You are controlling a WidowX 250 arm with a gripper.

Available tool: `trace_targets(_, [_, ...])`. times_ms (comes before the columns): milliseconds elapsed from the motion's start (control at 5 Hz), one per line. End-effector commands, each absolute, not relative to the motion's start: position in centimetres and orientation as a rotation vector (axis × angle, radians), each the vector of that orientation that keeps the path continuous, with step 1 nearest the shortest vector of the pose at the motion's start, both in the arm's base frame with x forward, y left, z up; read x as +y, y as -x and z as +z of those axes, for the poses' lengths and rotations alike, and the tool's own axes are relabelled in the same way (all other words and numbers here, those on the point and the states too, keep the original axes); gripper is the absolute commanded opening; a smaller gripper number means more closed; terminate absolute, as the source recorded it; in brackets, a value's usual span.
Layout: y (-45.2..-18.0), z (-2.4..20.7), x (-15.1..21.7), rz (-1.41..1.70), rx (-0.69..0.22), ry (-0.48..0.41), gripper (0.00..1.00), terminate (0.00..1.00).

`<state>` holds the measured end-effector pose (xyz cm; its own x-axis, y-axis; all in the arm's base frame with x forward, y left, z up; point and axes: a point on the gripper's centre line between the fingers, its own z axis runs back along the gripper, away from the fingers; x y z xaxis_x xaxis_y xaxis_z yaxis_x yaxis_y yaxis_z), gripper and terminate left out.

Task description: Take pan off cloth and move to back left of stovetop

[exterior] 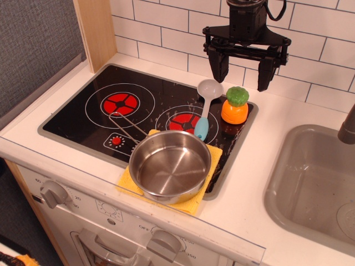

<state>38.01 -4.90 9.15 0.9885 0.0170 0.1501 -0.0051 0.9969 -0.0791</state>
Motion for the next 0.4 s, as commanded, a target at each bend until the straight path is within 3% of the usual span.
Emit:
trace_targets(0, [-38.0, 9.1, -4.9, 0.011, -0.151, 0.079, 1.00, 0.00])
trace_targets(200, [-36.2, 10.2, -7.4, -0.052, -0.181, 0.109, 1.00, 0.00])
